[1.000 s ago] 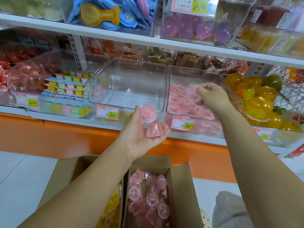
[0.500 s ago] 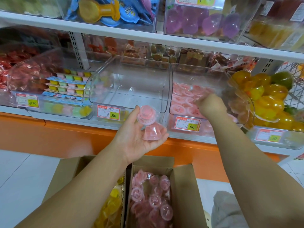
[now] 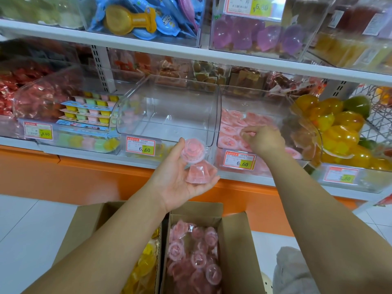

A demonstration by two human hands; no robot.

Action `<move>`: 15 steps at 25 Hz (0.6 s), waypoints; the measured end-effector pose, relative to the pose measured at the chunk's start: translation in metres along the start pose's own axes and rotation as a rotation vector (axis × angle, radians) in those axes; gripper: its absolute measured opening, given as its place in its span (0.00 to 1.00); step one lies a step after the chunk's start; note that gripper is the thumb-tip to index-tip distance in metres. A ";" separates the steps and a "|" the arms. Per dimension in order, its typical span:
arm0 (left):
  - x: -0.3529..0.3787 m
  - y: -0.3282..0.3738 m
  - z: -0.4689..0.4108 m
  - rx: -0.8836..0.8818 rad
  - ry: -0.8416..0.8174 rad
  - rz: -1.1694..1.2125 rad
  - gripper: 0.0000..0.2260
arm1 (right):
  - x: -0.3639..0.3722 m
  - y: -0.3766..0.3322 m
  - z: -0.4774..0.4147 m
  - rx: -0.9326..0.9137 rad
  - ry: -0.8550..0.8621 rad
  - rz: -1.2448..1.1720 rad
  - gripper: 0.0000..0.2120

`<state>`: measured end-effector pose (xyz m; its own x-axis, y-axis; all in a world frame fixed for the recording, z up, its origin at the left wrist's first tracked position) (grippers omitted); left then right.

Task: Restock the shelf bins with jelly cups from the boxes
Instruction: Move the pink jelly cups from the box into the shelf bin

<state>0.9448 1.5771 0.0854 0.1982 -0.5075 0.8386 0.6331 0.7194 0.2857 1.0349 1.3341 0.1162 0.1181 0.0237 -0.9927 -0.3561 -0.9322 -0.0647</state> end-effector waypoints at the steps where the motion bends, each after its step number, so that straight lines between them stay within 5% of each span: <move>1: 0.000 0.000 0.001 -0.003 -0.001 -0.005 0.26 | -0.001 0.001 0.002 0.005 -0.004 0.000 0.13; 6: 0.004 -0.003 0.004 -0.020 -0.014 -0.050 0.27 | -0.055 -0.021 0.025 -0.109 0.082 -0.273 0.14; 9: 0.011 -0.007 0.003 -0.048 -0.033 -0.071 0.28 | -0.084 -0.048 0.062 -0.346 -0.182 -0.493 0.07; 12: 0.019 -0.014 0.002 -0.074 -0.077 -0.120 0.33 | -0.077 -0.069 0.094 -0.515 -0.488 -0.444 0.14; 15: 0.023 -0.020 0.002 -0.085 -0.105 -0.188 0.32 | -0.062 -0.072 0.096 -0.490 -0.499 -0.455 0.16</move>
<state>0.9354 1.5523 0.1000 -0.0059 -0.5736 0.8191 0.7132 0.5717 0.4055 0.9637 1.4341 0.1725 -0.3124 0.4860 -0.8162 0.0844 -0.8416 -0.5335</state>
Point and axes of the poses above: each hand's wrist, its own z-axis away from the middle knuckle, its own x-axis out of the palm, y = z × x, the point moved 6 cm from there along -z, towards the middle knuckle, and after that the axes turned 15 degrees about z, right-handed, at the moved point
